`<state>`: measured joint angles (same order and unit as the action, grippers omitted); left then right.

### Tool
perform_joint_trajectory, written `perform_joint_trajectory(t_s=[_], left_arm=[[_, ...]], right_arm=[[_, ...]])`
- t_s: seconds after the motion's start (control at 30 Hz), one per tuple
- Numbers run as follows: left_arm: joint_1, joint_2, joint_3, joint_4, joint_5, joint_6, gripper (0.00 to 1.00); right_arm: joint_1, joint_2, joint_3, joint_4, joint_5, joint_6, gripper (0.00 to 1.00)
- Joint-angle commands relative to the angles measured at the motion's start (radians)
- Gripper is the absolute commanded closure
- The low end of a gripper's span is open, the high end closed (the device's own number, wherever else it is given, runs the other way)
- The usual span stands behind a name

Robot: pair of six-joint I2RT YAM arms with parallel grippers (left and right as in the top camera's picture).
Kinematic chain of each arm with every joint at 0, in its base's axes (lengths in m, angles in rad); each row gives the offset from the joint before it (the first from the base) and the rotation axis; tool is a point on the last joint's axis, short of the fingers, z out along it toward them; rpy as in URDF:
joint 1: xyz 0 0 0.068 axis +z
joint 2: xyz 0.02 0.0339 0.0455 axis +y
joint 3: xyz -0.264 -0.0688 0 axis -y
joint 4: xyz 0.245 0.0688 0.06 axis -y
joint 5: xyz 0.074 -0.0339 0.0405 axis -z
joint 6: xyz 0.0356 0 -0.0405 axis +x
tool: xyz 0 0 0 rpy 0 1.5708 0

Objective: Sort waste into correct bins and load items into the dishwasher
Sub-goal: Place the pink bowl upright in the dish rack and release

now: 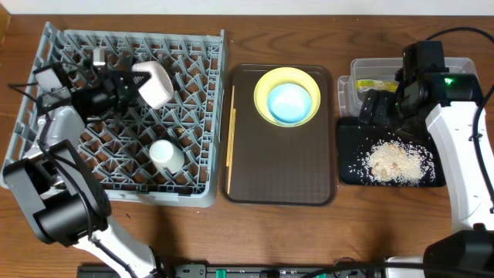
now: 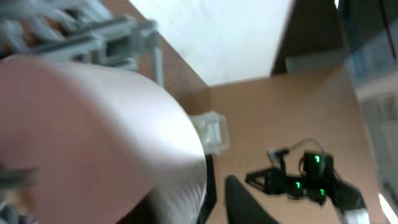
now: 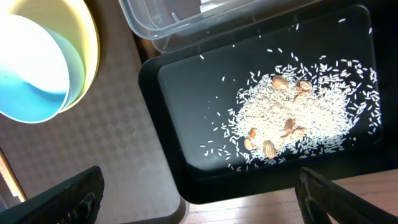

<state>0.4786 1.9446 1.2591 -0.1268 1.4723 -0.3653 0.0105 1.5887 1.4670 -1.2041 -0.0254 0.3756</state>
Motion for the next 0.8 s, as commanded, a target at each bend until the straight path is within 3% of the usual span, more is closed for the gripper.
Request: perform_joint_trajectory(t_s=[0.0, 0.2, 0.33, 0.6, 0.77], left_arm=[[0.047, 0.019, 0.009, -0.005, -0.08, 0.004, 0.58], [0.095, 0.019, 0.009, -0.006, -0.124, 0.004, 0.42], [0.129, 0.019, 0.009, -0.017, -0.141, 0.004, 0.22], [0.171, 0.007, 0.009, -0.097, -0.229, 0.023, 0.13], [0.184, -0.09, 0.009, -0.105, -0.292, 0.019, 0.11]], right_arm=[[-0.003, 0.0, 0.005, -0.001, 0.013, 0.013, 0.04], [-0.003, 0.0, 0.005, -0.004, 0.013, 0.013, 0.05], [-0.003, 0.0, 0.005, -0.004, 0.005, 0.013, 0.05], [-0.003, 0.0, 0.005, -0.012, 0.005, 0.013, 0.05], [-0.004, 0.0, 0.005, -0.017, 0.006, 0.011, 0.01]])
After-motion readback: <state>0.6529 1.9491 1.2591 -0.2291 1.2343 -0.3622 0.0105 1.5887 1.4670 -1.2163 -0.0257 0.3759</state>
